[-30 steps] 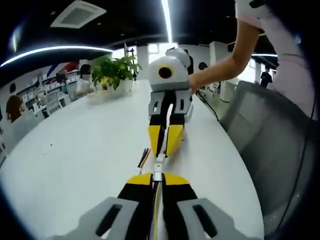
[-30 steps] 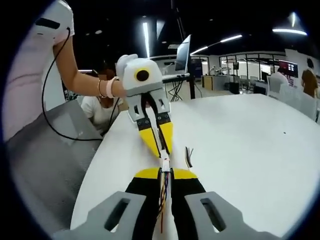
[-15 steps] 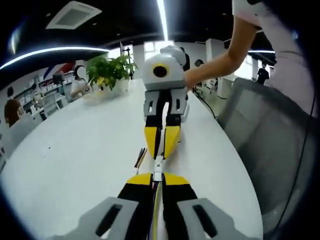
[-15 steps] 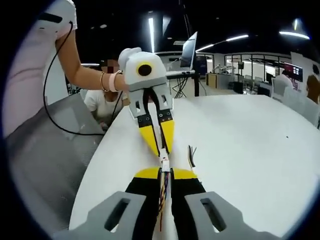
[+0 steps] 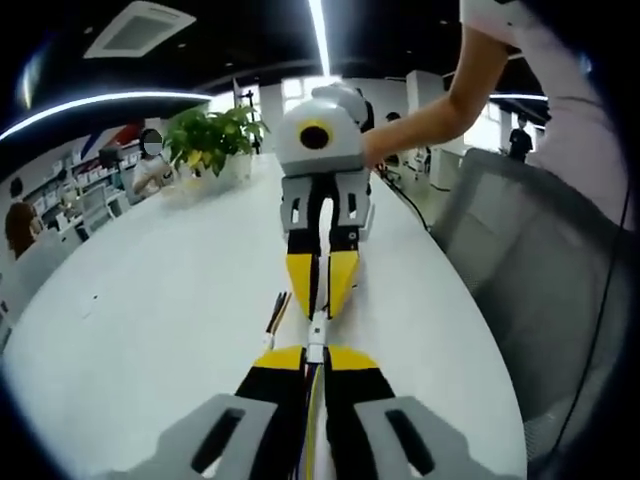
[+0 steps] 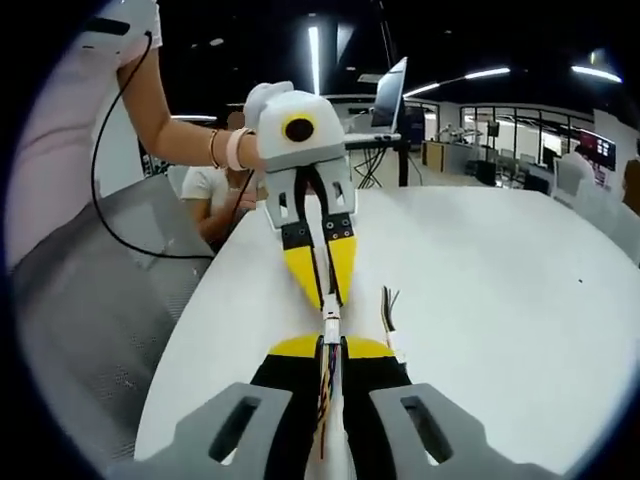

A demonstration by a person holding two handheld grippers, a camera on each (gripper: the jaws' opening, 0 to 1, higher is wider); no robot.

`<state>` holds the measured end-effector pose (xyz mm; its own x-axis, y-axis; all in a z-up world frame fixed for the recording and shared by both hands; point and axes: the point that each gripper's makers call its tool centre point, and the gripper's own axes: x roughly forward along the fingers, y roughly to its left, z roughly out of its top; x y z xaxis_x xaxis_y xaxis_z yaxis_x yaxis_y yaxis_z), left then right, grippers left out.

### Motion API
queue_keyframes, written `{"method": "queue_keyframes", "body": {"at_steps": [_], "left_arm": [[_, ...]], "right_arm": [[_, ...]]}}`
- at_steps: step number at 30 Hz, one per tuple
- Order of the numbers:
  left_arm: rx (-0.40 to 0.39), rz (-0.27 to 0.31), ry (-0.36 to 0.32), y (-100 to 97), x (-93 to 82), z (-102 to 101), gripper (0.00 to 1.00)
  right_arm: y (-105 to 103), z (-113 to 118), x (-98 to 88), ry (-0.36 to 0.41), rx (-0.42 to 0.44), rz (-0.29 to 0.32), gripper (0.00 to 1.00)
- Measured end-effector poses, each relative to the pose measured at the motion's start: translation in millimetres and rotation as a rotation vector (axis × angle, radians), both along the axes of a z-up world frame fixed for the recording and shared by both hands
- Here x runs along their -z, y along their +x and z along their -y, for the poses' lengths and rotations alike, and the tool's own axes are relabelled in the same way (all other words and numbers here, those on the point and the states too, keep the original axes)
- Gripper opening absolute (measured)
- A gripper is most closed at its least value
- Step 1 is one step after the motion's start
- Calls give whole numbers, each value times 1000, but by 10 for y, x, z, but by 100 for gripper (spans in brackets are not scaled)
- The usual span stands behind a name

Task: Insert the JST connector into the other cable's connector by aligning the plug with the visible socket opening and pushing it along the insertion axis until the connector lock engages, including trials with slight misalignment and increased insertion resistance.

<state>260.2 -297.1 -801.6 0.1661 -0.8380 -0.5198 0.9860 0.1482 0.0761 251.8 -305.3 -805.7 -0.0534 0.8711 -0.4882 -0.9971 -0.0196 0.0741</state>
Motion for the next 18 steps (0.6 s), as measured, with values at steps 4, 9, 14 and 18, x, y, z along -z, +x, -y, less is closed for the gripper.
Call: {"method": "queue_keyframes", "body": {"at_steps": [4,9,14,18], "left_arm": [[17,6,22,-13,12,17,0],[19,9,27,1,-7,14,0],[26,15,32,0,-24,16,0],[41,20,34,-15,-27,28,0]], "right_arm": [[-15,-21,17,-15,-12,-6,3],[9,-21,32,-30,-10,-10,3],[28,-19,68,-49,-5,-13,2],[18,-17,111,-67,-13,-16,2]]}}
